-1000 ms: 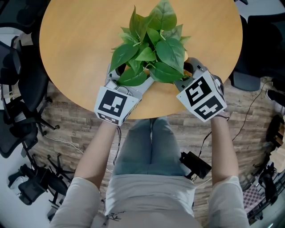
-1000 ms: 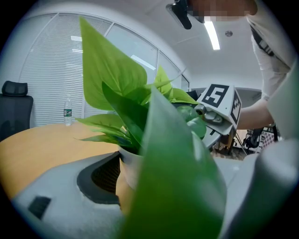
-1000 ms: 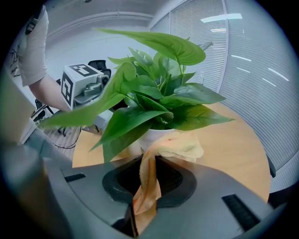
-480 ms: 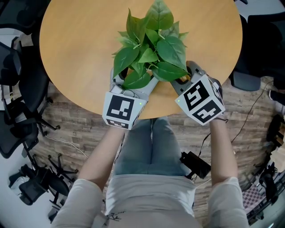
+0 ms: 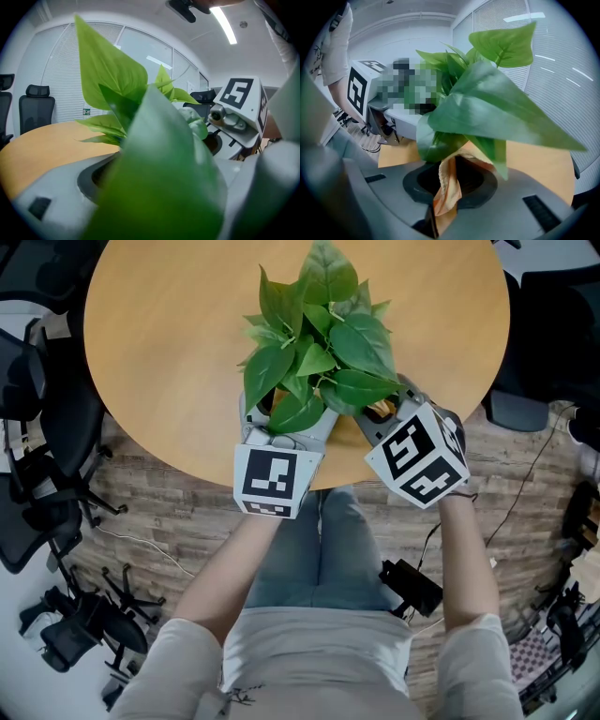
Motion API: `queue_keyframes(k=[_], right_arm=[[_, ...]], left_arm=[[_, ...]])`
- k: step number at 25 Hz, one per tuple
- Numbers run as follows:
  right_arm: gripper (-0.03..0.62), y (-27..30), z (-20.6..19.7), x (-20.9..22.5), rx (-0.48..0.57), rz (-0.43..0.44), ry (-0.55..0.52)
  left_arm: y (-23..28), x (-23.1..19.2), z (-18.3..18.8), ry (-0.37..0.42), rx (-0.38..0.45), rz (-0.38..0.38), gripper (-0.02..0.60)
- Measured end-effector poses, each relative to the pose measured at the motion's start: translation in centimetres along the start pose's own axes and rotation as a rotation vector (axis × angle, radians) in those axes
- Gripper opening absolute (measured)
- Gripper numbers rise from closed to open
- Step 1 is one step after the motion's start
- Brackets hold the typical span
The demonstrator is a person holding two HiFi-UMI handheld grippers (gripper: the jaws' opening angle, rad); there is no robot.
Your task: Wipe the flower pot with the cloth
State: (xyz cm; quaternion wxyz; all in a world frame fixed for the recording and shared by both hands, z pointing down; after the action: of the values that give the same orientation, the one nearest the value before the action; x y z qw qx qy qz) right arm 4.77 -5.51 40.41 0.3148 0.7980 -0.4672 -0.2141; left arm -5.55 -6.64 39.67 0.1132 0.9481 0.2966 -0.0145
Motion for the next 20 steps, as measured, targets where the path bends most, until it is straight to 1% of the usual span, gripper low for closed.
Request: queue_keyframes(k=[4, 10, 12, 17, 20], right_arm=[[0.057, 0.0, -0.1, 0.1, 0.006, 0.003, 0.009], [0.057, -0.3, -0.6, 0.3, 0.021, 0.008, 0.036], [0.057, -0.3, -0.8, 0.3, 0.022, 0.009, 0.035], [0.057, -0.4, -0.9, 0.4, 0.026, 0.007, 0.045], [0.057, -0.5, -0.9, 0.3, 0.028, 0.005, 0.047]], left_arm=[[0.1, 0.0, 0.0, 0.002, 0.001, 0.004, 0.394], [-0.3, -0.4, 0.1, 0.002, 0.005, -0.069, 0.396], [-0.5, -0.6, -0.1, 0.012, 0.002, -0.108, 0.397], [-1.1, -2.2, -0.6, 0.061, -0.016, -0.238, 0.411], [-1.0, -3.4, -0.3, 0.087, -0.012, -0.345, 0.419]])
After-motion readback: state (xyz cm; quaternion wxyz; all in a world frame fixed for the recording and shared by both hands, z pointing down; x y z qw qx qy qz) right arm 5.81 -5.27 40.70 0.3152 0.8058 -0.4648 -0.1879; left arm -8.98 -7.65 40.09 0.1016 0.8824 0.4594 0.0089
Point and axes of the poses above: the fingertips, and each gripper's own axes: y forward along the fingers, x to its right, z out of its top, the point moved 6 cm from there along -y, backward along the fingers, and after that the axes turned 7 degrees about x, right-handed, at the moved point
